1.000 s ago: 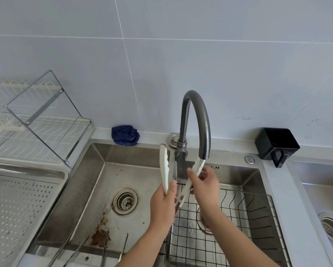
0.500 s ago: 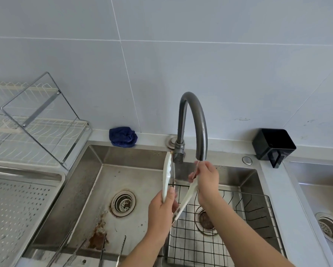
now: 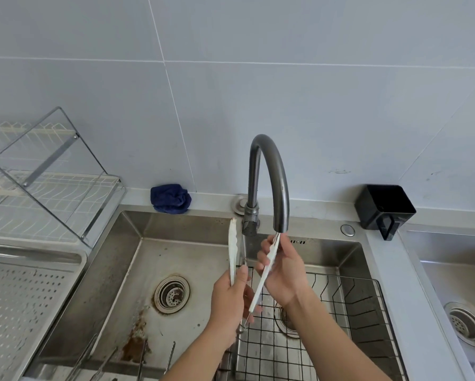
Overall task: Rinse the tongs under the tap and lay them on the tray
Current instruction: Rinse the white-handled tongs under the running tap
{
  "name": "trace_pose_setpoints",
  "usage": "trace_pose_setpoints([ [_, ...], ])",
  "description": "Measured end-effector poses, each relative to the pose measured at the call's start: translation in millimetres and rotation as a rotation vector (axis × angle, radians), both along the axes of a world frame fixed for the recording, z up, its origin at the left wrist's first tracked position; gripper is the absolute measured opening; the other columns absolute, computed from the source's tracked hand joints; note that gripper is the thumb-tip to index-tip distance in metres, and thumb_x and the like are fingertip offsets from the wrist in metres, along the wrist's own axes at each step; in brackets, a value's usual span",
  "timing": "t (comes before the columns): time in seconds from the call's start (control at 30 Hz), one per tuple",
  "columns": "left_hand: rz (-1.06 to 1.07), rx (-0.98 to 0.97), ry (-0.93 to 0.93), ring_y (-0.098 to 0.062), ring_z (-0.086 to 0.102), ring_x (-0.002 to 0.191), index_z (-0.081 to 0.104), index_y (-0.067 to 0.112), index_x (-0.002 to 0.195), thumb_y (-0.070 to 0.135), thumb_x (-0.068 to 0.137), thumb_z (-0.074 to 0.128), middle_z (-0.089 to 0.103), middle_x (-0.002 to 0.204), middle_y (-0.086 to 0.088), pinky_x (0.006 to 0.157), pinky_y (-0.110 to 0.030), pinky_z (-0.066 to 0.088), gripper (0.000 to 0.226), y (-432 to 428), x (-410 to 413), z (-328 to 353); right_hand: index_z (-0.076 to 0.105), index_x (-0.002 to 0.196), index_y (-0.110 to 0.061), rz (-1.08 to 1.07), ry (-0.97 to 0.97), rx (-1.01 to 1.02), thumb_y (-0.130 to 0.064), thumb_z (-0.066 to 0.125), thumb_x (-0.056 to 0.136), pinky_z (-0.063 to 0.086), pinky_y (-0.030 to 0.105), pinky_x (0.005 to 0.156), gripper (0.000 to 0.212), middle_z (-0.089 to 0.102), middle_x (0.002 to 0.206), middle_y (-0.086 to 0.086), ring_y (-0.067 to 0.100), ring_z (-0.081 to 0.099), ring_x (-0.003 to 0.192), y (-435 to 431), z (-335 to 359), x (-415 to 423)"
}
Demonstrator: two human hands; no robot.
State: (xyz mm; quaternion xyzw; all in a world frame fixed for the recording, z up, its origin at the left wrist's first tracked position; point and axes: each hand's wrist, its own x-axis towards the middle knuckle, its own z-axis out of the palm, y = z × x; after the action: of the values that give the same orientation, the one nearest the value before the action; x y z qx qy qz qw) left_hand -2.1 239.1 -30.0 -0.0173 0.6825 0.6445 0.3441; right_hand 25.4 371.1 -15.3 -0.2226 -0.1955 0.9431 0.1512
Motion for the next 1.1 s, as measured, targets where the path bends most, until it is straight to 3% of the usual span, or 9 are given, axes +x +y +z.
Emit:
trace_pose_setpoints([
  [0.13, 0.047, 0.009, -0.073, -0.033, 0.061, 0.045, 0.061, 0.005, 0.104, 0.035, 0.103, 0.054, 0.057, 0.058, -0.010, 0.035, -0.029, 0.045, 0.031, -9, -5, -4, 0.059, 0.091, -0.009, -0.021, 0.088, 0.093, -0.010, 0.061, 0.097, 0.056, 0.041, 0.072, 0.006, 0.057, 0.082, 0.009, 0.027, 0.060, 0.072, 1, 6, 8],
  [0.3, -0.018, 0.019, -0.137, -0.031, 0.057, 0.044, 0.059, 0.004, 0.102, 0.036, 0.102, 0.056, 0.055, 0.061, -0.014, 0.037, -0.030, 0.044, 0.033, -9, -4, -7, 0.056, 0.091, -0.011, 0.018, -0.011, 0.273, -0.013, 0.064, 0.099, 0.057, 0.040, 0.069, 0.011, 0.054, 0.077, 0.008, 0.027, 0.060, 0.067, -2, 17, 13],
  [0.4, -0.048, -0.011, -0.108, -0.026, 0.055, 0.047, 0.065, 0.007, 0.102, 0.038, 0.103, 0.053, 0.053, 0.070, -0.017, 0.039, -0.029, 0.045, 0.033, -9, -4, -10, 0.058, 0.091, -0.009, 0.094, 0.068, 0.357, -0.010, 0.065, 0.098, 0.057, 0.045, 0.075, 0.010, 0.057, 0.083, 0.014, 0.031, 0.061, 0.073, -8, 22, 17],
  [0.57, -0.004, -0.079, -0.005, -0.014, 0.053, 0.053, 0.073, 0.017, 0.099, 0.039, 0.103, 0.052, 0.058, 0.061, 0.000, 0.048, -0.028, 0.045, 0.031, -14, -10, -12, 0.064, 0.103, -0.004, 0.127, 0.172, 0.410, -0.004, 0.063, 0.096, 0.055, 0.044, 0.083, 0.007, 0.060, 0.092, 0.015, 0.031, 0.061, 0.079, -7, 23, 26],
  [0.63, 0.019, -0.054, 0.012, -0.013, 0.050, 0.050, 0.072, 0.016, 0.100, 0.037, 0.103, 0.052, 0.059, 0.058, 0.000, 0.047, -0.029, 0.040, 0.030, -13, -12, -10, 0.064, 0.097, -0.004, 0.108, 0.156, 0.392, -0.011, 0.061, 0.099, 0.054, 0.042, 0.082, 0.009, 0.058, 0.084, 0.013, 0.028, 0.059, 0.076, -4, 23, 27],
  [0.73, 0.046, -0.037, 0.032, -0.013, 0.050, 0.049, 0.071, 0.016, 0.102, 0.035, 0.104, 0.051, 0.059, 0.060, -0.001, 0.047, -0.029, 0.037, 0.028, -10, -14, -7, 0.063, 0.078, -0.010, 0.043, 0.029, 0.409, -0.035, 0.060, 0.101, 0.051, 0.035, 0.067, 0.034, 0.051, 0.063, 0.008, 0.021, 0.051, 0.058, -2, 24, 23],
  [0.83, 0.042, -0.046, 0.049, -0.013, 0.051, 0.049, 0.072, 0.018, 0.101, 0.034, 0.104, 0.051, 0.060, 0.059, 0.001, 0.044, -0.025, 0.037, 0.026, -7, -12, -6, 0.064, 0.075, -0.012, -0.005, -0.063, 0.342, -0.048, 0.058, 0.097, 0.045, 0.033, 0.056, 0.043, 0.045, 0.055, 0.005, 0.019, 0.045, 0.050, 1, 25, 20],
  [0.97, 0.034, -0.062, 0.024, -0.019, 0.054, 0.050, 0.071, 0.009, 0.094, 0.030, 0.103, 0.054, 0.063, 0.062, -0.008, 0.046, -0.030, 0.042, 0.029, 4, -12, -3, 0.064, 0.084, -0.008, 0.089, 0.000, 0.230, -0.063, 0.051, 0.099, 0.052, 0.036, 0.067, 0.058, 0.052, 0.066, 0.009, 0.025, 0.052, 0.061, -9, 23, 22],
  [1.1, 0.065, 0.036, -0.056, -0.031, 0.068, 0.081, 0.070, 0.004, 0.090, 0.032, 0.105, 0.051, 0.066, 0.076, -0.015, 0.084, -0.052, 0.057, 0.036, 19, -14, 7, 0.064, 0.090, -0.009, 0.164, -0.043, 0.433, -0.058, 0.058, 0.096, 0.051, 0.042, 0.073, 0.050, 0.054, 0.072, 0.013, 0.028, 0.055, 0.068, -25, 20, 27],
])
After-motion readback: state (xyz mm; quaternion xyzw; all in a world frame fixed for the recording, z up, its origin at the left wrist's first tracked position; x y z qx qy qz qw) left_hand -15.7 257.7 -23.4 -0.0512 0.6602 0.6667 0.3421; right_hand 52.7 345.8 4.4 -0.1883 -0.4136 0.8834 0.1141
